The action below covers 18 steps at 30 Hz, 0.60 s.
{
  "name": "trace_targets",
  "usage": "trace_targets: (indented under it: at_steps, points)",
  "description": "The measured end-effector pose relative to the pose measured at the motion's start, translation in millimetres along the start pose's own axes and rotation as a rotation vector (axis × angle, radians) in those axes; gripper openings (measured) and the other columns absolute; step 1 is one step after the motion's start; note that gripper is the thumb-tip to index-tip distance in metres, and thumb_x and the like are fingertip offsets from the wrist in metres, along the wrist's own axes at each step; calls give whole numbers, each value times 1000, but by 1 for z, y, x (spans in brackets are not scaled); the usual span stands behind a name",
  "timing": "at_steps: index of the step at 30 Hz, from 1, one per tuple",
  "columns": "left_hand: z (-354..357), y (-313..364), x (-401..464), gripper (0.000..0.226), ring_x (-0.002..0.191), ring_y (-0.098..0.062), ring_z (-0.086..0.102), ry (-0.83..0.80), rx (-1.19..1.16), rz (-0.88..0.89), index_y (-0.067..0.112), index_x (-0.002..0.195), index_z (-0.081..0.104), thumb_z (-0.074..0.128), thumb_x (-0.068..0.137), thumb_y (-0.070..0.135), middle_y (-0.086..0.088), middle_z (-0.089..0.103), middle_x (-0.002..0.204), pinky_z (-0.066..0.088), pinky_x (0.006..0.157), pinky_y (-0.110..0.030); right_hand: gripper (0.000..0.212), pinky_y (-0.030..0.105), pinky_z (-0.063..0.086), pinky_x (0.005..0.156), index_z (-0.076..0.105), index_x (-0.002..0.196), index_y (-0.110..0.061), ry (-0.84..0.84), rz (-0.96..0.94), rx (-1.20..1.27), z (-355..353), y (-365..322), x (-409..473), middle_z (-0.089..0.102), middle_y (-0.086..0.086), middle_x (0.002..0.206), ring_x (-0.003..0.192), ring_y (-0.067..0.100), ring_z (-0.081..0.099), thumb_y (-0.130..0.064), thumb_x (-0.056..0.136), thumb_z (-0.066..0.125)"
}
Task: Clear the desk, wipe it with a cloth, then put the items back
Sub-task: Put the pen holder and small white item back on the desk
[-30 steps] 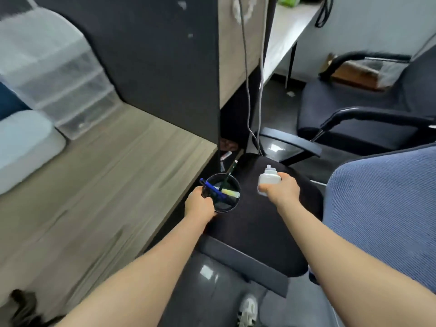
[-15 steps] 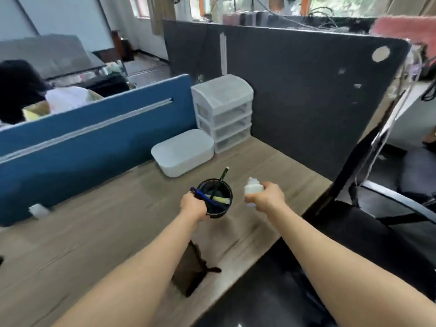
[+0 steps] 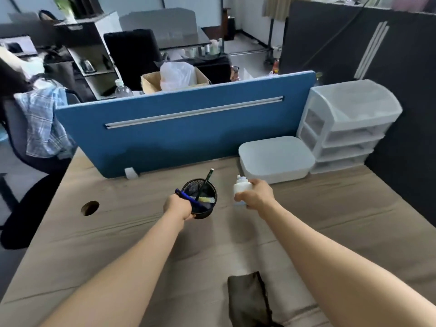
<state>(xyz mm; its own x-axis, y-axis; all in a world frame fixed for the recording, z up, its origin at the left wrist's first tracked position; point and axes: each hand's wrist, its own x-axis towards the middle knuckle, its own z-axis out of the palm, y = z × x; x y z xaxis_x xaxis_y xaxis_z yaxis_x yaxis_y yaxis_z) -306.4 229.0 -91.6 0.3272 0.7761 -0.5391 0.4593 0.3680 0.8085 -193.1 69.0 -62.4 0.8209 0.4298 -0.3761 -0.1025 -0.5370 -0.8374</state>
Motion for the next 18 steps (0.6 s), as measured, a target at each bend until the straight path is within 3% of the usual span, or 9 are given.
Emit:
trace_targets:
  at_steps: [4, 9, 12, 15, 18]
  points:
    - [13, 21, 36, 40, 108, -38, 56, 49, -2, -28, 1, 126, 47, 39, 90, -13, -21, 49, 128, 52, 60, -35, 44, 26, 46, 58, 57, 109, -10, -59, 7, -8, 14, -20, 56, 58, 7, 104, 79, 23, 56, -6, 68, 71]
    - [42, 46, 83, 39, 105, -35, 56, 85, -67, -59, 2, 125, 48, 38, 90, -13, -18, 50, 127, 51, 66, -36, 44, 26, 44, 64, 59, 105, -5, -64, 22, -117, 31, -34, 132, 54, 10, 120, 72, 23, 55, -12, 63, 72]
    - [60, 55, 102, 38, 101, -34, 55, 89, -116, -87, 2, 124, 48, 38, 90, -14, -15, 50, 120, 50, 68, -37, 37, 26, 45, 64, 59, 99, -4, -66, 15, -192, 37, -40, 164, 53, 11, 120, 70, 23, 55, -15, 66, 70]
    - [74, 58, 119, 37, 91, -28, 54, 87, -137, -118, 3, 125, 48, 37, 93, -11, -13, 51, 119, 51, 67, -34, 39, 27, 47, 67, 58, 109, -5, -99, -5, -323, 42, -43, 186, 46, 12, 120, 74, 25, 55, -15, 73, 66]
    - [84, 59, 132, 34, 91, -27, 54, 89, -144, -130, 4, 124, 49, 38, 94, -9, -15, 52, 125, 51, 69, -32, 25, 26, 43, 64, 58, 96, -8, -147, -31, -411, 49, -44, 202, 53, 13, 114, 79, 25, 55, -16, 74, 65]
